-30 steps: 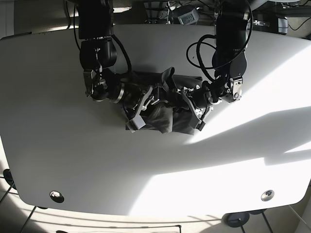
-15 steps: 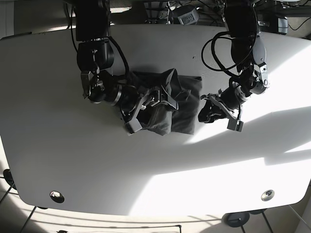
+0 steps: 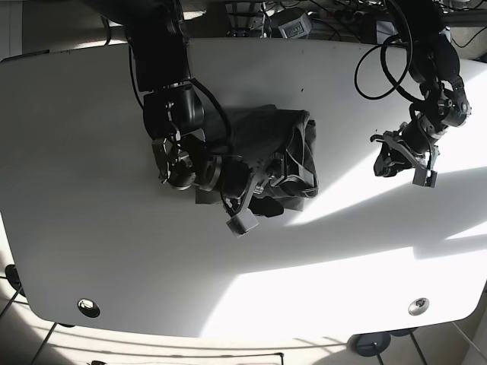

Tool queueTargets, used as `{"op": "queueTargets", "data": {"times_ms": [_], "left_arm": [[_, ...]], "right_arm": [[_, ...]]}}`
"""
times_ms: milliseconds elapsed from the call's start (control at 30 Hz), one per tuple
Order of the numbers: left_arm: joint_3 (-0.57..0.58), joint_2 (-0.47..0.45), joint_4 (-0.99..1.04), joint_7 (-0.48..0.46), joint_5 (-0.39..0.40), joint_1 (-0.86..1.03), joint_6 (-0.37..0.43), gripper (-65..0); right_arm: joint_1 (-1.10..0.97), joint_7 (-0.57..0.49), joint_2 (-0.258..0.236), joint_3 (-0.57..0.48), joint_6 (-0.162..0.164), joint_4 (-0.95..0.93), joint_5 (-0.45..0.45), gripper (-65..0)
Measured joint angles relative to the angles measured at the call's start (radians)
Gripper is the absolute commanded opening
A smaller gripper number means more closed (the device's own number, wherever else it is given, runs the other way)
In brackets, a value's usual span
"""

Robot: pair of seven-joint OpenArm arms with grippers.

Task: Fold the T-shirt properly

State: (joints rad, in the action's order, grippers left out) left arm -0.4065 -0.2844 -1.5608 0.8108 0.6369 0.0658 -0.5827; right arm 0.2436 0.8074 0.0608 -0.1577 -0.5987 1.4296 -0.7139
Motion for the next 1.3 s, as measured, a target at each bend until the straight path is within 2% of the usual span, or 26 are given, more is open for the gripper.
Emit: {"op": "queueTargets", "data": {"times_ms": [33, 100, 267, 333, 400, 500, 700, 800, 833, 900, 1000, 1167, 1200, 1300], "left_arm": [[0.061, 0.000, 0.000, -0.001, 0.001, -0.004, -0.001, -55.4], [0.132, 0.012, 0.000, -0.001, 0.005, -0.009, -0.002, -55.4], [0.200, 0.003, 0.000, -0.001, 0.007, -0.004, -0.002, -55.4], [0.204, 0.004, 0.000, 0.000, 0.007, 0.002, -0.002, -55.4], [0.202, -0.004, -0.002, -0.014, 0.008, 0.028, -0.002, -55.4], [0.199, -0.029, -0.021, 0.005, -0.006, 0.060, -0.001, -55.4], [0.192, -0.031, -0.078, -0.011, 0.004, 0.093, -0.002, -55.4], [0.137, -0.027, -0.079, -0.012, 0.000, 0.105, -0.001, -55.4], [0.130, -0.027, -0.079, -0.012, 0.001, 0.106, -0.001, -55.4], [0.130, -0.025, -0.079, -0.012, 0.001, 0.109, -0.002, -55.4], [0.130, -0.024, -0.079, -0.012, 0.001, 0.108, -0.002, -55.4], [0.130, -0.024, -0.078, -0.012, 0.002, 0.106, -0.002, -55.4], [0.130, -0.024, -0.078, -0.012, 0.001, 0.105, -0.002, -55.4], [0.130, -0.024, -0.078, -0.011, 0.000, 0.106, -0.002, -55.4]], "right_arm": [[-0.021, 0.002, -0.037, 0.013, 0.000, 0.029, 0.000, 0.0], [-0.031, 0.008, -0.068, 0.013, 0.000, 0.033, 0.006, 0.0], [0.037, 0.003, -0.062, -0.017, -0.003, -0.119, 0.009, 0.0], [0.118, -0.024, -0.064, -0.101, 0.003, -0.224, 0.015, 0.0], [0.209, -0.113, -0.037, -0.206, 0.000, -0.340, 0.002, 0.0], [0.279, -0.200, -0.016, -0.295, -0.004, -0.468, -0.001, 0.0], [0.332, -0.348, -0.042, -0.432, 0.007, -0.652, 0.007, 0.0], [0.324, -0.432, -0.030, -0.439, 0.107, -0.668, 0.002, -15.4], [0.324, -0.441, -0.035, -0.439, 0.120, -0.668, 0.013, -20.6], [0.321, -0.448, -0.045, -0.436, 0.132, -0.668, 0.093, -30.3], [0.287, -0.460, -0.052, -0.432, 0.137, -0.652, 0.161, -41.4], [0.222, -0.458, -0.050, -0.433, 0.135, -0.524, 0.161, -41.4], [0.215, -0.456, -0.051, -0.433, 0.136, -0.505, 0.161, -39.6], [0.197, -0.456, -0.053, -0.432, 0.136, -0.459, 0.161, -27.3]]}}
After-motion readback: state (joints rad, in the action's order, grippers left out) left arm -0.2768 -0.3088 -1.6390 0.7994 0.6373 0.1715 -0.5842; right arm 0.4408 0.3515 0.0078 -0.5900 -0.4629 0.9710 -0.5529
